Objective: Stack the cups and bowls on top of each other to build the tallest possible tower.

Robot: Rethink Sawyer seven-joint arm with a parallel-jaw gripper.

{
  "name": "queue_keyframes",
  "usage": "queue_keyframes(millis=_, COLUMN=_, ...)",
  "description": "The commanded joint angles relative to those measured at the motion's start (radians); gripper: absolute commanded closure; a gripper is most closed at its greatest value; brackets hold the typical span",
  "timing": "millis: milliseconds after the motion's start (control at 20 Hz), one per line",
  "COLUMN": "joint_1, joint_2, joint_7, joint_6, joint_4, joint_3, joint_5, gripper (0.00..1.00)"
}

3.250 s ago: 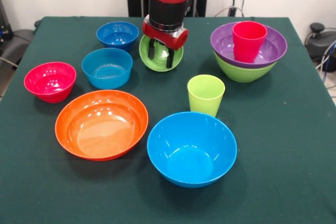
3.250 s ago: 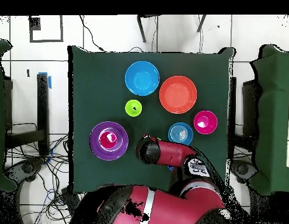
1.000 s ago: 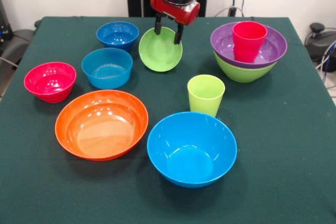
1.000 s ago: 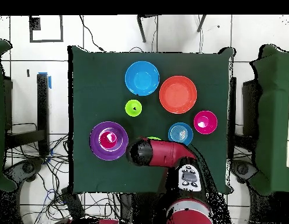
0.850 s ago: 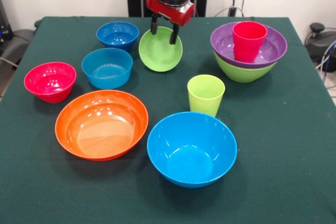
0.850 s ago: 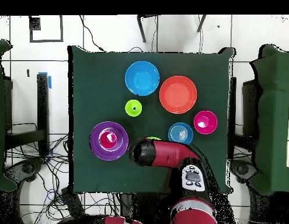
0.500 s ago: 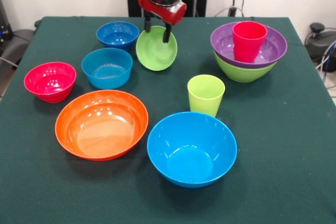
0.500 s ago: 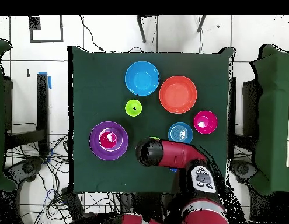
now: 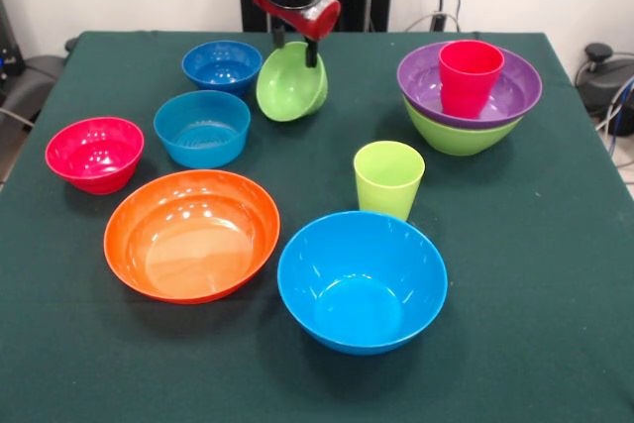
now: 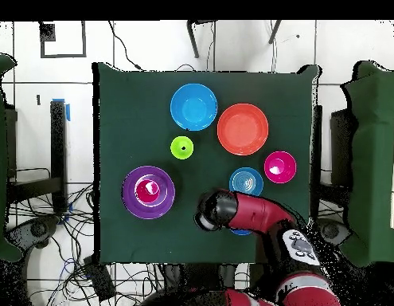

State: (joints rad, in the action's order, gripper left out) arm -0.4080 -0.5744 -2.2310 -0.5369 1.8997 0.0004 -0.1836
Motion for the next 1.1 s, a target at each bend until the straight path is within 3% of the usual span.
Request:
queue_keyframes(millis=50, joint_1=-0.074, joint_2=0.005, joint_7=0.179, joint_6=-0.134, joint_4=0.090, joint_3=0.248, joint_5=-0.002, gripper=0.00)
queue_keyframes(millis=400, joint_1=-0.092, joint_2=0.046, joint_7=0.142, joint_6=-0.109, joint_4=0.076, joint_3=0.303, joint_5=-0.024, gripper=0.00)
queue_keyframes(millis=500, joint_1=-0.075, joint_2=0.031, joint_7=0.111, joint_6=-0.060, joint_4=0.079, joint_3=0.290, joint_5=-0.045, gripper=0.00)
queue_keyframes(millis=650, joint_1=0.046, joint_2=-0.038, joint_7=-0.020, joint_6=0.133, joint_4=0.043, joint_3=0.168, joint_5=-0.147, gripper=0.00)
queue_keyframes(millis=750, joint_1=0.127, joint_2=-0.085, joint_7=-0.096, joint_6=0.198, joint_4=0.015, joint_3=0.080, joint_5=-0.192, gripper=0.00)
queue_keyframes(millis=950, joint_1=0.199, joint_2=-0.145, joint_7=-0.123, joint_6=0.198, joint_4=-0.024, joint_3=0.004, joint_5=-0.201, gripper=0.00)
queue_keyframes(millis=1100, joint_1=0.203, joint_2=-0.167, joint_7=-0.102, joint_6=0.174, joint_4=-0.029, joint_3=-0.008, joint_5=-0.170, gripper=0.00)
